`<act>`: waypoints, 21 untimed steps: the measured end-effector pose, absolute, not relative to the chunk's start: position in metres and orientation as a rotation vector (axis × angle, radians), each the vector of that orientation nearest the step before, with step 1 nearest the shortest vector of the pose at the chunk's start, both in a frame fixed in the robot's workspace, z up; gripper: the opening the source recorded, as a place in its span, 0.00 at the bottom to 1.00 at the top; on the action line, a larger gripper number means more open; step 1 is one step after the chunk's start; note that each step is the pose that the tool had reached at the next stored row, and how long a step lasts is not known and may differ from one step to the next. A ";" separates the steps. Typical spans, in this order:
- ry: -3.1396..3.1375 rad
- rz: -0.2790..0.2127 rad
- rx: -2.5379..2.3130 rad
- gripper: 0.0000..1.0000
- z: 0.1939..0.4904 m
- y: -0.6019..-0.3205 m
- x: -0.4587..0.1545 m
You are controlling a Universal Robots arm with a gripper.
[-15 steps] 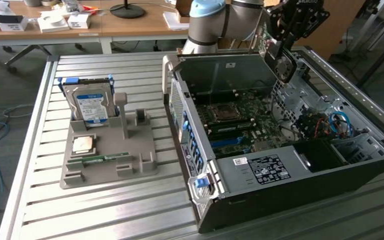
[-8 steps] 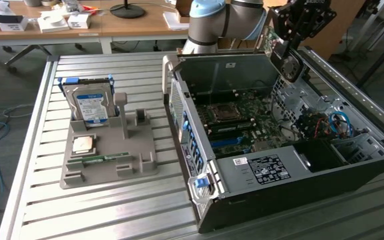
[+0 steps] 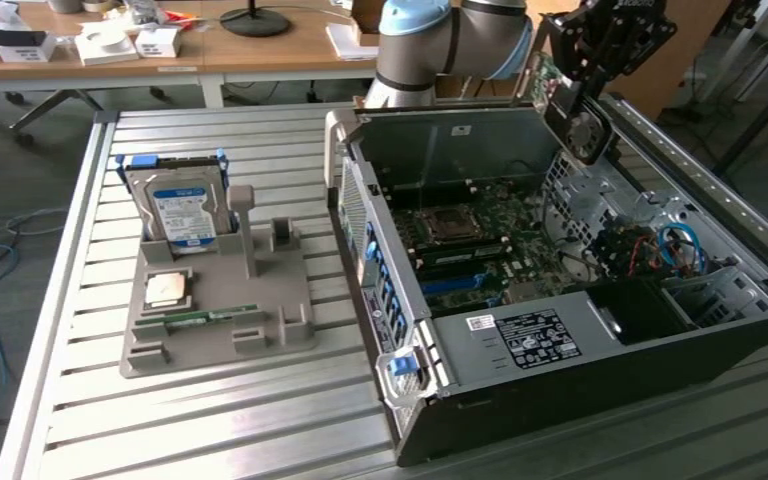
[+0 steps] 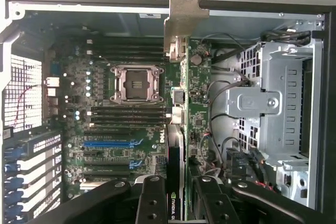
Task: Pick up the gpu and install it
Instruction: 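Pick up the gpu and move the gpu toward the slot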
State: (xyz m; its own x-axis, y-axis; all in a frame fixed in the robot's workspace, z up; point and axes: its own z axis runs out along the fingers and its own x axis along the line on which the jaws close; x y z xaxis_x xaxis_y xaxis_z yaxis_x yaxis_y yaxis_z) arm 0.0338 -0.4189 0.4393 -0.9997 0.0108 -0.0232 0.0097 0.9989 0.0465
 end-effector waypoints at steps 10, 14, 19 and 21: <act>3.117 0.072 0.016 0.26 0.439 -0.419 0.039; 3.117 0.072 0.016 0.26 0.439 -0.419 0.040; 3.117 0.072 0.016 0.26 0.437 -0.419 0.040; 3.117 0.072 0.016 0.26 0.437 -0.419 0.040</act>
